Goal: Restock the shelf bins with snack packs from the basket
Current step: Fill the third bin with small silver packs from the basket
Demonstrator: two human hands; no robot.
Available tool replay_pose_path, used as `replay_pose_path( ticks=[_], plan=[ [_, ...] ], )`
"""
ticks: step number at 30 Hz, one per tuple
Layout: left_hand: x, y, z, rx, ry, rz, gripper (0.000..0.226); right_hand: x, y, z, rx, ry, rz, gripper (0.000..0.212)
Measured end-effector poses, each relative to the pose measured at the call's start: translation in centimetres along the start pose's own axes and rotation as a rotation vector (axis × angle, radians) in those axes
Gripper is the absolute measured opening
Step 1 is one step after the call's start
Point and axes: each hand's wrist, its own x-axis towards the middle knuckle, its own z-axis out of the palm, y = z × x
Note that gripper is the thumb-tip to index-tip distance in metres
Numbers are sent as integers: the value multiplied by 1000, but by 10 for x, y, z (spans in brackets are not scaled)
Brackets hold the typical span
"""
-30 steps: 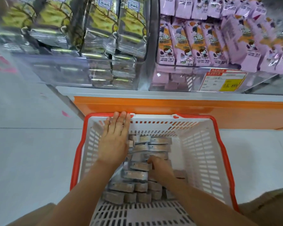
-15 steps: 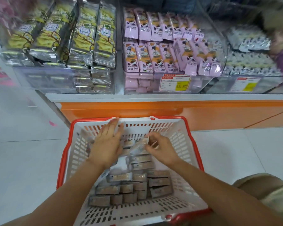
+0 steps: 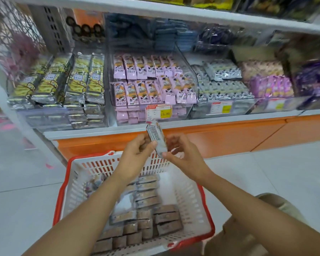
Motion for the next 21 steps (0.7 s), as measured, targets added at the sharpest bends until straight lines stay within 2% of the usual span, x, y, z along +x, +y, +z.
replay_pose_path(
  ticks=[4, 7, 9, 11, 14, 17, 21],
  plan=[
    [14, 24, 17, 128, -15, 99, 23, -2, -16, -29, 32, 111, -73, 29],
    [33, 32, 16, 613, 149, 408, 40, 11, -30, -63, 18, 262, -121, 26],
    [46, 35, 12, 893, 209, 521, 50, 27, -36, -90, -37, 371, -155, 26],
    [54, 33, 11, 1107, 180, 471, 68, 50, -35, -116, -121, 460, -151, 24],
    [60, 22, 12, 1293, 143, 400, 88, 91, -26, -145, -275, 554, -61, 18],
    [64, 15, 12, 1360, 172, 432, 91, 135, -11, -164, -419, 581, 43, 18],
    [67, 8, 12, 1376, 207, 466, 94, 184, 7, -175, -653, 564, 60, 23]
  ],
)
